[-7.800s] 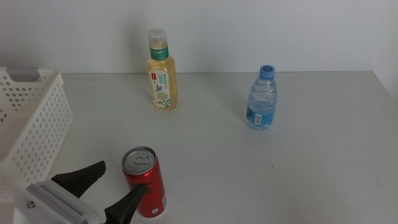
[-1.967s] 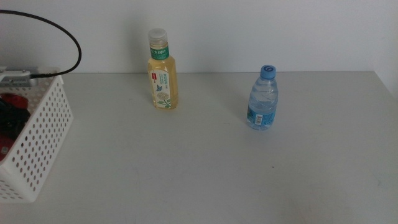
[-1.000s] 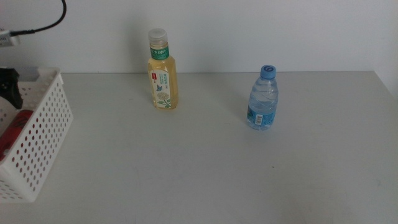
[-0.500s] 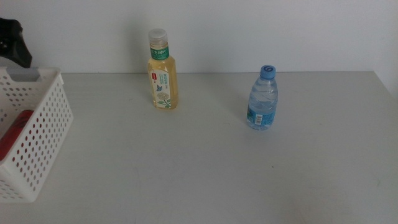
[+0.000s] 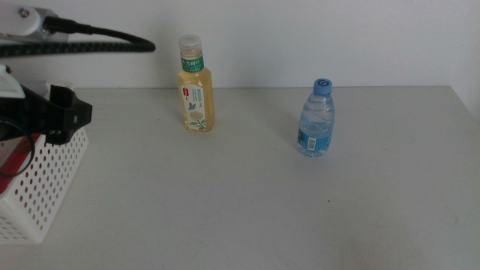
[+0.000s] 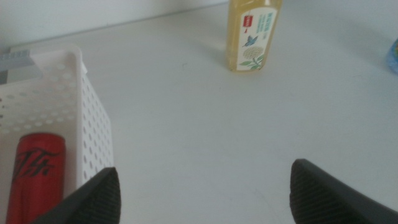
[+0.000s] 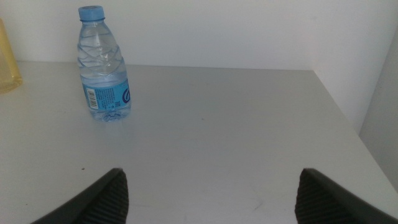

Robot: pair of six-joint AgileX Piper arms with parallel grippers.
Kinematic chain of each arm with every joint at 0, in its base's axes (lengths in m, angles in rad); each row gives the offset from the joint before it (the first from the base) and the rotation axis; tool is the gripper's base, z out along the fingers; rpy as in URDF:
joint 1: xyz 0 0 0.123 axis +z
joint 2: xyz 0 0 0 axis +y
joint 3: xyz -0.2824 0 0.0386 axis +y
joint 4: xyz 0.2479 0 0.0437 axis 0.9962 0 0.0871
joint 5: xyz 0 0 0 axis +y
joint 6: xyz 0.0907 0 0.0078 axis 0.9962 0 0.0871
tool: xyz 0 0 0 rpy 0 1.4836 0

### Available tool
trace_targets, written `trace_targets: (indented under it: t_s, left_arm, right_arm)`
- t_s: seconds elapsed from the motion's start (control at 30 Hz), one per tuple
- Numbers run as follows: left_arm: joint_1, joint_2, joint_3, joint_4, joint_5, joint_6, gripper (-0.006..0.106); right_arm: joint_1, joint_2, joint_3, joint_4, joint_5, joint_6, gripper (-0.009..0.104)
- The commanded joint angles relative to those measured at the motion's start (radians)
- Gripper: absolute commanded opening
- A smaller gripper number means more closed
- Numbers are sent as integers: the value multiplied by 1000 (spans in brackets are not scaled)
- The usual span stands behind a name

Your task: Use arms to grab the bottles and put them into the dustbin to the left of the table.

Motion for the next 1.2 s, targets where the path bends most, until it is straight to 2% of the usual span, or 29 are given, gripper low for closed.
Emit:
trace_targets:
  t_s: [0.0,0.17,0.43,0.53,1.17]
  left_arm:
    - [-28,-68,37,-17,-156,-17,92]
    - [-85,-124,159,-11,-284,-15,92]
    - [-201,-189,471,30,-817,-74,92]
    - [-211,-185,541,58,-920,-100,92]
    - [-208,-185,577,59,-1022,-131,92]
  right_arm:
    - [-5,-22,-10,-12,-75,-9,71]
    - [-5,-22,-10,-12,-75,-9,71]
    - [-5,-22,-10,-12,-75,-9,71]
    - [-5,-22,-10,-12,-75,-9,71]
    - [-5,-22,-10,-12,-75,-9,71]
